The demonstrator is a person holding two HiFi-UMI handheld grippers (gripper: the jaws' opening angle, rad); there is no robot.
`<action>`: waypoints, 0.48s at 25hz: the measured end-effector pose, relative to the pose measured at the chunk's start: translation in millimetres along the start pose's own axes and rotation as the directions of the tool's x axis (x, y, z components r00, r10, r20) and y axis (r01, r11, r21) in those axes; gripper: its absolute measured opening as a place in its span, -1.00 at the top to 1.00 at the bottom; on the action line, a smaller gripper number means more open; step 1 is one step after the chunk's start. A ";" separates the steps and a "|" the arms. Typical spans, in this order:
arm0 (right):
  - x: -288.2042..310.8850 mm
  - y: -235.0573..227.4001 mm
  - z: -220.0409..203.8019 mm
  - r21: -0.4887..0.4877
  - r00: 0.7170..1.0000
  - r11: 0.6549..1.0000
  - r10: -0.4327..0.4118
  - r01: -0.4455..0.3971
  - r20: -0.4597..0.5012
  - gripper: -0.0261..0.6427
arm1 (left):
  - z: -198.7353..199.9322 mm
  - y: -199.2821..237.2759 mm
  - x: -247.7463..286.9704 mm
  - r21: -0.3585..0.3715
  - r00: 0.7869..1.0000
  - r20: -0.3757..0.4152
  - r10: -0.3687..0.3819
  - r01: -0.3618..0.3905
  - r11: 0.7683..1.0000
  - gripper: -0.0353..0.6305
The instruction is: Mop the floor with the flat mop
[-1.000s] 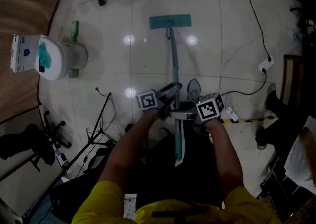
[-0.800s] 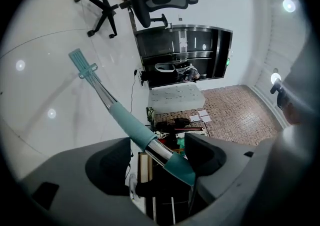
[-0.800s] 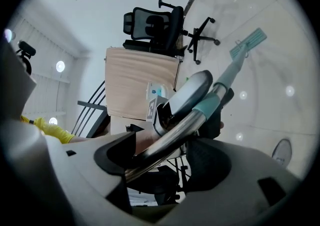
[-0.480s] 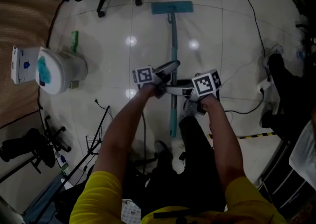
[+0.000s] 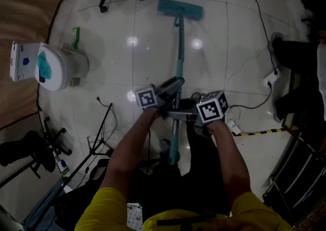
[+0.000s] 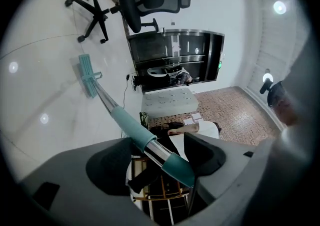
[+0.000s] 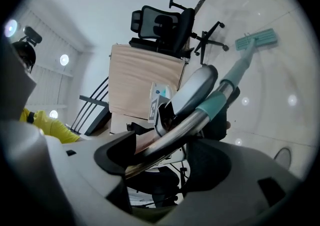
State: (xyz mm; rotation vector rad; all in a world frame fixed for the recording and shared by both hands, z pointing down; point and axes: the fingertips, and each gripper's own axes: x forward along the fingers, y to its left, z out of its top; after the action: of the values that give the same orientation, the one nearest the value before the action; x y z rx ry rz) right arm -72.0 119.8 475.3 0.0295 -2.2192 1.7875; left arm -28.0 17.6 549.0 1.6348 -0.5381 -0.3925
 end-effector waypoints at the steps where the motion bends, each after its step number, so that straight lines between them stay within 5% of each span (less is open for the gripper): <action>1: 4.9 10.7 -20.8 0.004 1.000 1.000 0.000 0.000 -0.006 -0.05 | -16.5 -5.7 -15.5 -0.002 1.000 0.006 0.006 -0.006 1.000 -0.06; 7: 29.7 34.0 -121.3 0.090 1.000 0.996 0.019 -0.019 0.002 -0.05 | -95.8 -15.0 -81.1 -0.034 0.999 0.018 0.033 -0.032 0.999 -0.06; 12: 52.1 15.8 -139.2 0.101 1.000 0.995 -0.009 0.011 -0.025 -0.06 | -113.9 23.0 -108.5 0.008 0.993 0.043 0.114 -0.114 0.993 -0.03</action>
State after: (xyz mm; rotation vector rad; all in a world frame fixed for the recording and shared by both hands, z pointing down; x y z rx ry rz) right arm -95.6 265.6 498.7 0.0392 -2.1057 1.8836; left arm -58.7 170.2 581.2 1.6002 -0.6631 -0.3406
